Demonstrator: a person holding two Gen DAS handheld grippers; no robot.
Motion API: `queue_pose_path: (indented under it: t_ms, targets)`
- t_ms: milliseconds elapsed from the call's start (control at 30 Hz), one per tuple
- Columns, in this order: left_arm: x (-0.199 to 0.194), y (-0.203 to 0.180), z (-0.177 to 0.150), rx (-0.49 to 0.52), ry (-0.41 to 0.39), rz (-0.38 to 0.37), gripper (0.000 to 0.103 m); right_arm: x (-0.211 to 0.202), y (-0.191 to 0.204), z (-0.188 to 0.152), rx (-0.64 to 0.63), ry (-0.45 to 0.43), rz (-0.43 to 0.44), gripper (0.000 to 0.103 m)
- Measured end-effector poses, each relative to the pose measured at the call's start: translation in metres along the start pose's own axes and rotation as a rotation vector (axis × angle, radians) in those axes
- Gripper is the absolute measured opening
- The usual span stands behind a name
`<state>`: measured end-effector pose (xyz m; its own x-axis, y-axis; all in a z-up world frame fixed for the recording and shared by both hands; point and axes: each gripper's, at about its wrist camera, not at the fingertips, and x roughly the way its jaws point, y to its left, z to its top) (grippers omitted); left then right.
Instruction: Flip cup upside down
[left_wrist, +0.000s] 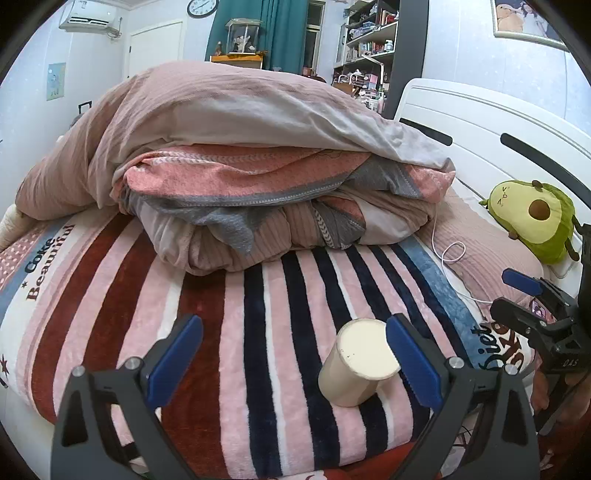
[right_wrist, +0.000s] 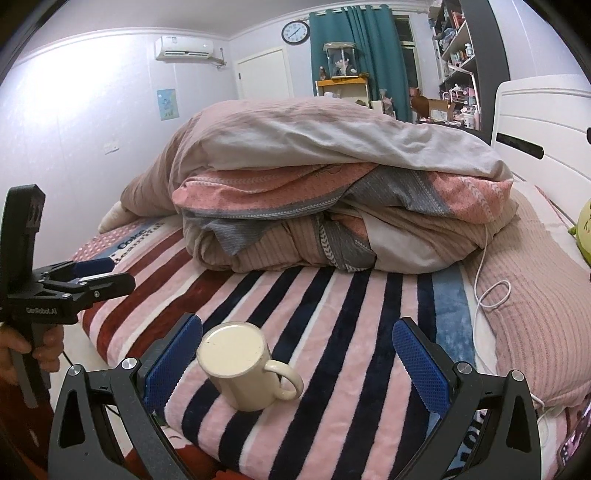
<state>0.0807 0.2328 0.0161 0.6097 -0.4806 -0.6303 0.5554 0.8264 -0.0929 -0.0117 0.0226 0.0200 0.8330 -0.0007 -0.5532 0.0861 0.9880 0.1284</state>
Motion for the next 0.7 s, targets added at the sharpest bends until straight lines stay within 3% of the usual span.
queue_pose_path:
  t_ms: [700]
  targets:
    - [-0.0016,-0.0005,-0.0006,-0.001,-0.001,0.012,0.099,-0.0003,-0.0006,-0.0006,0.001,0.000,0.001,0.103]
